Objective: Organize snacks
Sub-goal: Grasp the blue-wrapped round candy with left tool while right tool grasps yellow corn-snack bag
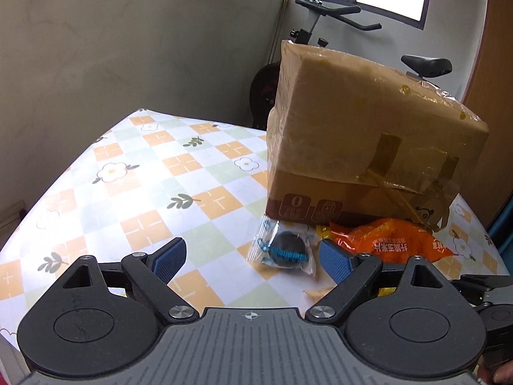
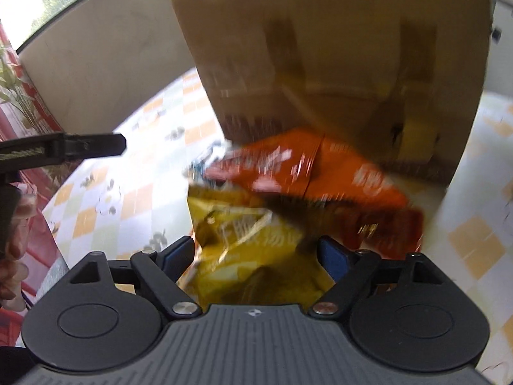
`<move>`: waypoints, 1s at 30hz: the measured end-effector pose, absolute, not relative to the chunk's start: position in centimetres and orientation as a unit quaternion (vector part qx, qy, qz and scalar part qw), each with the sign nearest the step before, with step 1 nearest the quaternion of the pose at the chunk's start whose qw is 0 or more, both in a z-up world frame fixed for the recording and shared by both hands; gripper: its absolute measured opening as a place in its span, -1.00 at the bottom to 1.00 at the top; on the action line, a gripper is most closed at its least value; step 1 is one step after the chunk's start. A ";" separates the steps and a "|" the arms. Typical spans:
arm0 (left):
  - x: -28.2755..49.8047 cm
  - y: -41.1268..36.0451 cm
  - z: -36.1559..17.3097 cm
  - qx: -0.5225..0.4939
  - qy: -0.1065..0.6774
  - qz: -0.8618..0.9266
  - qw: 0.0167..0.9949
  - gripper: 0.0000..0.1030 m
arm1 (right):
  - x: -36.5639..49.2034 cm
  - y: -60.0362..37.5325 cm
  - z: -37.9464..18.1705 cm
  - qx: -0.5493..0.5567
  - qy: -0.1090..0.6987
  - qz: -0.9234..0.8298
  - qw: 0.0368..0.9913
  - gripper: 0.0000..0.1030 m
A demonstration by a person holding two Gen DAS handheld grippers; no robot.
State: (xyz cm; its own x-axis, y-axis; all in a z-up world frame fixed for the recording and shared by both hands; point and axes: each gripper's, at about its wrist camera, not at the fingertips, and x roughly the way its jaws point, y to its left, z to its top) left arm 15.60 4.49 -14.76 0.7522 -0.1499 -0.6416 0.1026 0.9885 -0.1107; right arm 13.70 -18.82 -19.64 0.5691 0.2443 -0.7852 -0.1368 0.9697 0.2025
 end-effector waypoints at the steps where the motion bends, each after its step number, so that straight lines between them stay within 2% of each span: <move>1: 15.7 4.4 -14.9 -0.036 0.348 -0.068 0.934 0.77 | 13.8 -18.9 -19.7 0.061 0.450 0.109 0.884 0.68; 13: 17.0 4.0 -17.1 -0.041 0.378 -0.084 0.921 0.71 | 12.4 -20.1 -18.9 0.029 0.427 0.089 0.900 0.52; 30: 26.1 -1.4 -23.1 0.018 0.418 -0.107 0.902 0.65 | 11.5 -21.4 -19.3 0.044 0.403 0.092 0.909 0.52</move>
State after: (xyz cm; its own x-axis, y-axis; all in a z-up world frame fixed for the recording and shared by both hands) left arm 26.15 -1.41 -23.12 0.6276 -0.1773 -0.7580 0.2077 0.9766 -0.0564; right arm 11.48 -21.35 -19.26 0.6577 0.2028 -0.7255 -0.1320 0.9792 0.1540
